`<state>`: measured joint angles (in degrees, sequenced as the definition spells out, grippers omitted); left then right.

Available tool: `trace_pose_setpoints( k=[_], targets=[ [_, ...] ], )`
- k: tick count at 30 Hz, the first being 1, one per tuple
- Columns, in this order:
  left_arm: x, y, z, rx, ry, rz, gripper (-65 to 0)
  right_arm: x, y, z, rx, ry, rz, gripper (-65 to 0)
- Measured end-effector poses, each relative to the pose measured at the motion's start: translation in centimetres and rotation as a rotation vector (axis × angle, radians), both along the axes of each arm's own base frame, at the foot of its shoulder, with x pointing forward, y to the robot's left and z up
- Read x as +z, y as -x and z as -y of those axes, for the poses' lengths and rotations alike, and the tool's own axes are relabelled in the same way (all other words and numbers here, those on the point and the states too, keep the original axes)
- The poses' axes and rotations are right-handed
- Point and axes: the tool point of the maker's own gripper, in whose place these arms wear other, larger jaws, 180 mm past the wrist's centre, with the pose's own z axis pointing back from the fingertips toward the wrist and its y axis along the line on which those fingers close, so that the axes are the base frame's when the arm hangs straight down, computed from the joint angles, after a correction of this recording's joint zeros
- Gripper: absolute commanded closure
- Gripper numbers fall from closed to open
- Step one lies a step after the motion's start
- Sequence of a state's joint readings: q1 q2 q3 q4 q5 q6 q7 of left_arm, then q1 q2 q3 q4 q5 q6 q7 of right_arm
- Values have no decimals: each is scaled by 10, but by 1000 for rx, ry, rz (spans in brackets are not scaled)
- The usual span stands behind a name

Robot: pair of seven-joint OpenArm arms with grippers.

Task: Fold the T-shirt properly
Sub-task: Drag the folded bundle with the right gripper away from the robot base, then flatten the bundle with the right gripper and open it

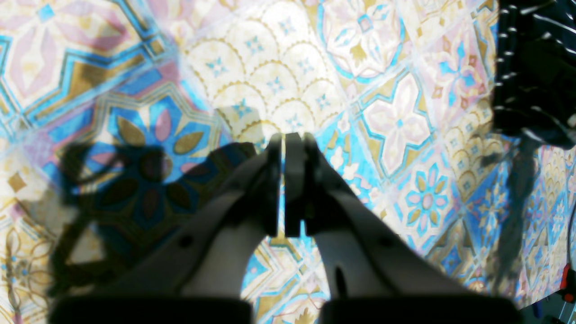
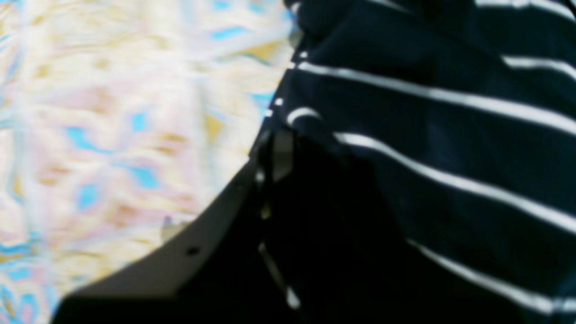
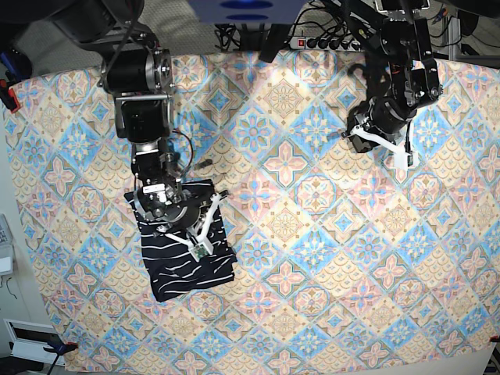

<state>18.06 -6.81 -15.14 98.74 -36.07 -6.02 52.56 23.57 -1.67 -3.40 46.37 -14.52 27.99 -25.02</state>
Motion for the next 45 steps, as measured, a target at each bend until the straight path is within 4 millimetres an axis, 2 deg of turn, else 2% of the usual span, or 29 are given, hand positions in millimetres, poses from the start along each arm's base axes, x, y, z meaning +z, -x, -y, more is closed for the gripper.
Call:
trace_pose_setpoints(
  k=[5,8,11,14,17,20,22,24,27,32,45],
  targets=[
    [0,0,0,0,0,0,0,-1,-9,29,-35,18,5,-4],
    [0,0,1,1,2,1,0,3,-11,32,-37,28,16,-4],
    [0,-1,1,2,4,3,0,22,-14,33,-26,66,56,-4],
    [0,-1,2,1,4,3,0,39,-8,17,36,80,105,-4],
    [0,-1,2,2,5,3,0,51,-5,-15,128,85,133,-4],
    [0,-1,2,1,4,2,0,62,-12,-37,176,76,160,-4],
    [0,-1,1,1,2,2,0,66,-20,-41,192,80,168,-4],
    [0,0,2,0,4,0,0,68,-29,-37,200,100,171,-4],
    [0,0,2,-1,5,0,0,64,-38,-37,220,109,169,-6],
    [0,0,2,0,4,-1,0,56,-47,-49,258,74,146,-6],
    [0,0,2,0,6,0,0,22,-46,-2,203,43,77,-7]
  ],
)
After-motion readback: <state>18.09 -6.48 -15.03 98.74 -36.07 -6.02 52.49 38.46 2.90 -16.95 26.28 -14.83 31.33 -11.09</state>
